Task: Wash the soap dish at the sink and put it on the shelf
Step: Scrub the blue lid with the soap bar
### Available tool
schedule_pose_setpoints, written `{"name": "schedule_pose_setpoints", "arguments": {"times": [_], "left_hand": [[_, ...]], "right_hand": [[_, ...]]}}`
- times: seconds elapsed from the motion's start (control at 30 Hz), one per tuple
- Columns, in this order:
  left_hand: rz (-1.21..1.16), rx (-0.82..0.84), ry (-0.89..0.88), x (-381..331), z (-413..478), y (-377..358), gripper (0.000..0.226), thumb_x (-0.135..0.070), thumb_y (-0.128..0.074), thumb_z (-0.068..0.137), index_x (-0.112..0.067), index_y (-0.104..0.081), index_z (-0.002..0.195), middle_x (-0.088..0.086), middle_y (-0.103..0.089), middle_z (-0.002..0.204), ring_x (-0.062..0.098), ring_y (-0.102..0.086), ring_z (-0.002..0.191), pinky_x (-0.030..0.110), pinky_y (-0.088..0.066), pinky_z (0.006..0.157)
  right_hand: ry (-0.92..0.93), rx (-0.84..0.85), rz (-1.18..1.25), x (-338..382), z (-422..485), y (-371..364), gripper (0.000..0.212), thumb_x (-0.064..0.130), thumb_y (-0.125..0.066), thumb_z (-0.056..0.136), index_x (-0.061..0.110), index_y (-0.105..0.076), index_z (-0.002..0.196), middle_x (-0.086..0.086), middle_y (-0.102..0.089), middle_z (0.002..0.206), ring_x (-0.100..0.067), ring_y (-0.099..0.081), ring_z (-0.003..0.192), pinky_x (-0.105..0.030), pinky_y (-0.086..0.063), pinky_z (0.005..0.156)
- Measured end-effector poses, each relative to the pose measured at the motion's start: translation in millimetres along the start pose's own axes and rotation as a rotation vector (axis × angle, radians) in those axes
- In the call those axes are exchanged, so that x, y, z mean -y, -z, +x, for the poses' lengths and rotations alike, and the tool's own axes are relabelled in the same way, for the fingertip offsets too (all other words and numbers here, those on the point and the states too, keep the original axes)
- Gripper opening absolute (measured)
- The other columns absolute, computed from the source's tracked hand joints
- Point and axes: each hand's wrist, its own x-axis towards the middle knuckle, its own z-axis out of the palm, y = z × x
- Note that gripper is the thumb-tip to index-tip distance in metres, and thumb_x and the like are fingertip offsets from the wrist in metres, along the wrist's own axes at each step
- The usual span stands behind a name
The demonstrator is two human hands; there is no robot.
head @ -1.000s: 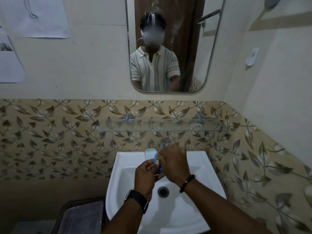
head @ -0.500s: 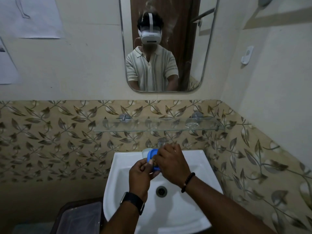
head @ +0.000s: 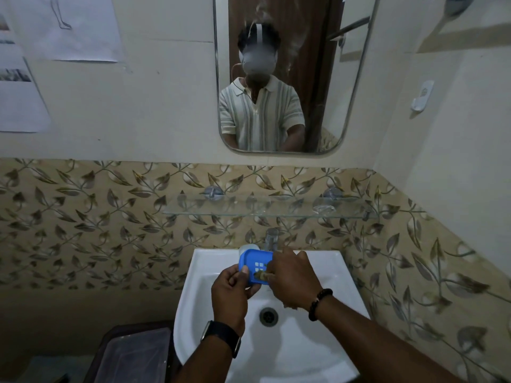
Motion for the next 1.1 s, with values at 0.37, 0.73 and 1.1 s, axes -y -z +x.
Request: {"name": "schedule_pose_setpoints", "arguments": {"times": [0.37, 0.73, 1.1], "left_hand": [[0.028, 0.123, 0.040, 16.6, -22.1, -17.7, 0.018, -0.013, -0.066, 0.095, 0.000, -0.069, 0.107, 0.020, -0.077, 0.096, 0.031, -0.077, 0.089, 0.039, -0.064, 0.074], [0.037, 0.107, 0.002, -1.1, -8.4, -11.3, 0.017, -0.008, -0.064, 0.096, 0.002, -0.066, 0.109, 0.021, -0.074, 0.099, 0.026, -0.076, 0.084, 0.035, -0.064, 0.071], [0.011, -0.010, 0.045, 11.6, -9.8, -22.4, 0.013, -0.012, -0.066, 0.096, -0.002, -0.068, 0.105, 0.017, -0.077, 0.091, 0.024, -0.077, 0.081, 0.031, -0.063, 0.066]], "right_hand": [[-0.396, -0.257, 0.069, -18.4, -7.6, -7.9, 0.011, 0.029, -0.064, 0.082, 0.026, -0.065, 0.071, 0.006, -0.066, 0.079, -0.021, -0.058, 0.084, -0.042, -0.040, 0.076], [0.045, -0.200, -0.180, -35.4, -11.8, 13.3, 0.011, 0.026, -0.069, 0.076, 0.021, -0.074, 0.084, -0.001, -0.064, 0.083, -0.027, -0.056, 0.085, -0.044, -0.045, 0.074], [-0.312, 0.055, 0.384, -1.5, -2.8, -2.8, 0.019, 0.026, -0.053, 0.092, 0.027, -0.065, 0.078, 0.006, -0.050, 0.085, -0.024, -0.046, 0.105, -0.040, -0.032, 0.080]]}}
